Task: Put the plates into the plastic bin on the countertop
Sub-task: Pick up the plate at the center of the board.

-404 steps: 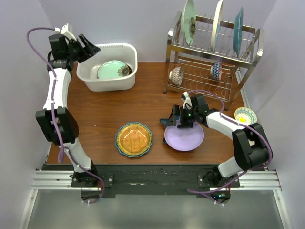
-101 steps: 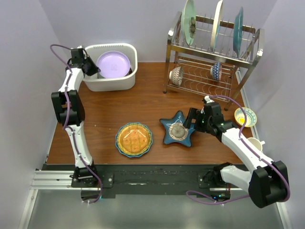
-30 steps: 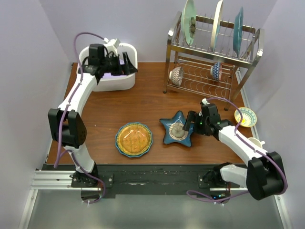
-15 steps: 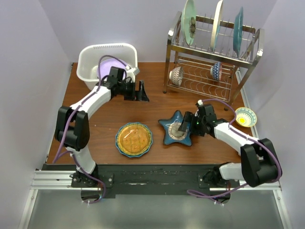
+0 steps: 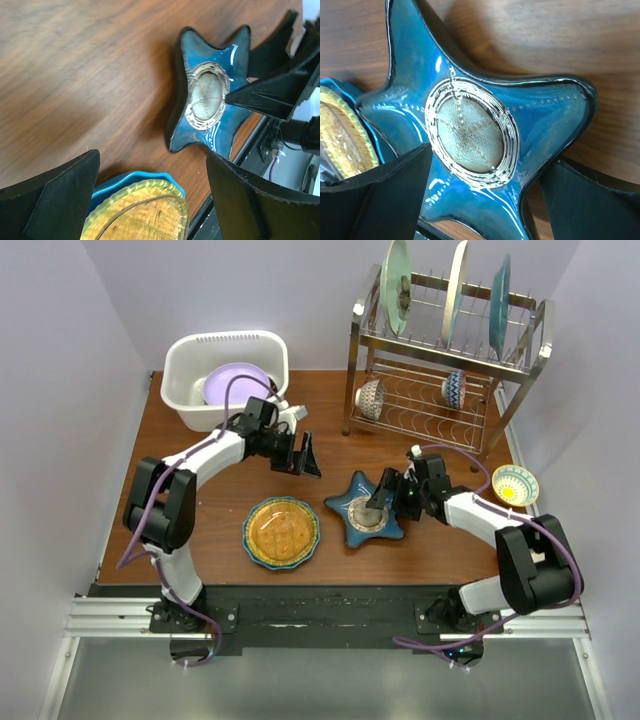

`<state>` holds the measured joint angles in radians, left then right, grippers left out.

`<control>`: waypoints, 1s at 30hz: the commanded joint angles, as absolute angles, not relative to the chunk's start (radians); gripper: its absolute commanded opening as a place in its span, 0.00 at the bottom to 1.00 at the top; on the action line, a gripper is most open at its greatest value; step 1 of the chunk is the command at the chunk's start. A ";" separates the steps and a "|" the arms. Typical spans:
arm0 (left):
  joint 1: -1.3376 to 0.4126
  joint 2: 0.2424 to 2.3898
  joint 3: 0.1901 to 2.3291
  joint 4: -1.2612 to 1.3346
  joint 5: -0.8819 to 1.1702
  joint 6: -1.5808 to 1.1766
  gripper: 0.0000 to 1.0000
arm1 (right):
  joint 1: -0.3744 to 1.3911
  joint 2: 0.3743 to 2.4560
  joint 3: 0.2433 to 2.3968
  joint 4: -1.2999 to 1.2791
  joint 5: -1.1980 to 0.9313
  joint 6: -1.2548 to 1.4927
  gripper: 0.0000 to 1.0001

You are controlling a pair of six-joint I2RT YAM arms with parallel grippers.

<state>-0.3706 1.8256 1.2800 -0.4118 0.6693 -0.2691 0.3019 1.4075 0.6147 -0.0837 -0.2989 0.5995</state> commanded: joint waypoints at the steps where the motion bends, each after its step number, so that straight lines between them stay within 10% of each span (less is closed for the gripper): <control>1: -0.410 1.856 1.287 -0.354 0.733 -0.273 0.91 | 0.307 1.446 0.646 -0.038 -0.337 0.621 0.87; 30: -0.506 2.045 1.348 -0.192 0.723 -0.377 0.71 | 0.365 1.554 0.729 0.020 -0.396 0.643 0.87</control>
<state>-0.4980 2.0281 1.3109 -0.2314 0.7071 -0.3611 0.3462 1.5391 0.7048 -0.0051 -0.3588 0.6258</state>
